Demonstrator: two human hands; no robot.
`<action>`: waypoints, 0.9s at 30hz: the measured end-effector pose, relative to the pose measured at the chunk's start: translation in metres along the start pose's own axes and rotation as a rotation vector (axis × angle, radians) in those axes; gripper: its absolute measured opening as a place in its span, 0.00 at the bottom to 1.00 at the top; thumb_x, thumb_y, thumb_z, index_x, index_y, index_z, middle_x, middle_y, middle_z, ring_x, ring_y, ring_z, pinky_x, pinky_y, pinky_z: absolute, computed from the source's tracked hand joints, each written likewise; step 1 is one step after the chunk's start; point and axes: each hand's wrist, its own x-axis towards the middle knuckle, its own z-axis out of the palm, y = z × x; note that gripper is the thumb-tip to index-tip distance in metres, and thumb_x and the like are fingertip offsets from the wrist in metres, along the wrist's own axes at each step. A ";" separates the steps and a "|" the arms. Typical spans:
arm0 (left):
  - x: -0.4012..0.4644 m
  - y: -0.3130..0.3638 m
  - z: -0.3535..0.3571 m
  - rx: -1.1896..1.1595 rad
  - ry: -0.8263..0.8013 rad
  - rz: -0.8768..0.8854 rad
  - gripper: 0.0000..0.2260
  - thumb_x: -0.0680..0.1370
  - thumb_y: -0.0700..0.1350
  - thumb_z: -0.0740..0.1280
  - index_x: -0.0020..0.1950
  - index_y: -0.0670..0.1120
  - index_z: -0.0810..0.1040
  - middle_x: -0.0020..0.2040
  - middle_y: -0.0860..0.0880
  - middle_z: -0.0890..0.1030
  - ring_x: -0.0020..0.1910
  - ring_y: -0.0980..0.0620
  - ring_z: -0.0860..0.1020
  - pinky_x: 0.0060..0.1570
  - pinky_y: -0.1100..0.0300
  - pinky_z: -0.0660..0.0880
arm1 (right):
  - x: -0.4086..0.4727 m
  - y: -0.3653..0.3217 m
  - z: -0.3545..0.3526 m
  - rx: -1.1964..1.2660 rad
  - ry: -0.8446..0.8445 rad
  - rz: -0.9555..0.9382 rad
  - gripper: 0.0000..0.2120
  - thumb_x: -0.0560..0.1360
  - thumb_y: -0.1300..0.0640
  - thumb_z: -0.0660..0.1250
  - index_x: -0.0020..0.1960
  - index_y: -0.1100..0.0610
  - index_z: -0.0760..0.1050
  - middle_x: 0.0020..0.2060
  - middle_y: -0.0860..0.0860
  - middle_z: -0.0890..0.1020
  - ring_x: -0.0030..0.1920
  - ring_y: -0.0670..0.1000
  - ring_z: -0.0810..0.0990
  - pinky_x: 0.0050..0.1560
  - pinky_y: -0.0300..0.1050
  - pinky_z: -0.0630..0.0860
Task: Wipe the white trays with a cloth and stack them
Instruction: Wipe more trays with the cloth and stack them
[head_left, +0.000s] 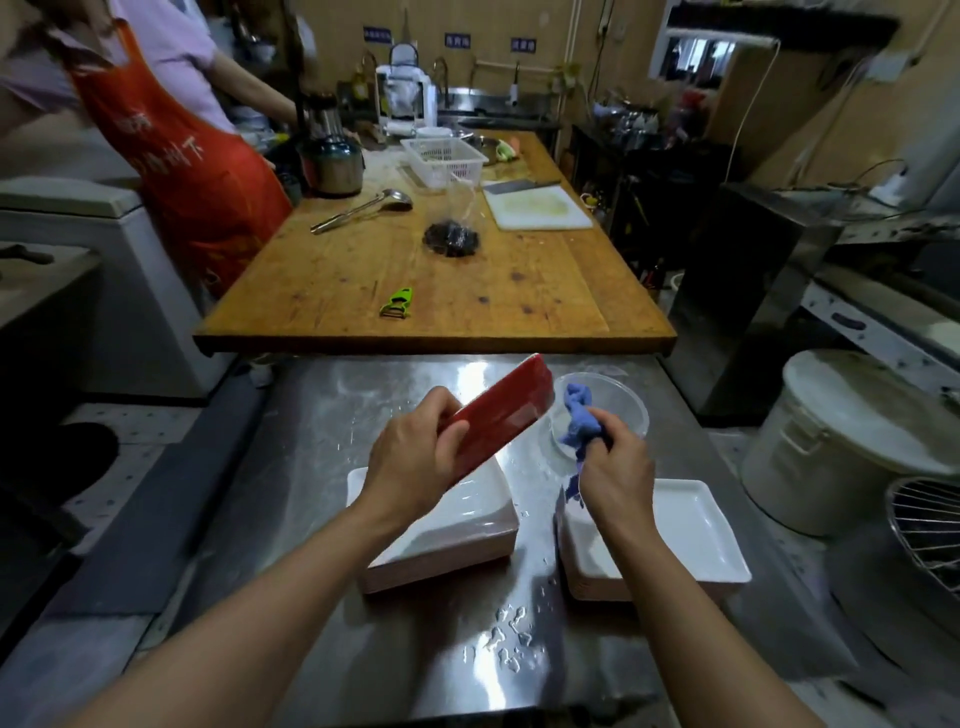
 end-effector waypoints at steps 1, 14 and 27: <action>0.000 0.007 -0.004 -0.079 0.011 -0.025 0.03 0.78 0.42 0.64 0.45 0.45 0.73 0.35 0.51 0.77 0.35 0.47 0.75 0.37 0.54 0.69 | 0.002 -0.008 -0.003 0.015 0.022 -0.030 0.17 0.77 0.67 0.56 0.58 0.55 0.78 0.48 0.54 0.81 0.44 0.52 0.79 0.43 0.40 0.76; -0.021 0.039 -0.011 -0.700 0.006 -0.432 0.08 0.78 0.39 0.64 0.39 0.46 0.74 0.34 0.47 0.80 0.34 0.50 0.74 0.37 0.55 0.70 | -0.043 -0.081 0.001 0.039 -0.172 -0.555 0.19 0.74 0.58 0.58 0.64 0.57 0.75 0.67 0.51 0.71 0.69 0.47 0.66 0.70 0.39 0.59; -0.040 0.044 -0.036 -0.785 0.104 -0.497 0.07 0.80 0.40 0.62 0.42 0.43 0.75 0.33 0.44 0.79 0.33 0.47 0.75 0.38 0.51 0.73 | -0.019 -0.081 0.011 -0.351 -0.065 -0.562 0.24 0.77 0.48 0.49 0.72 0.49 0.65 0.63 0.49 0.73 0.62 0.51 0.69 0.64 0.50 0.63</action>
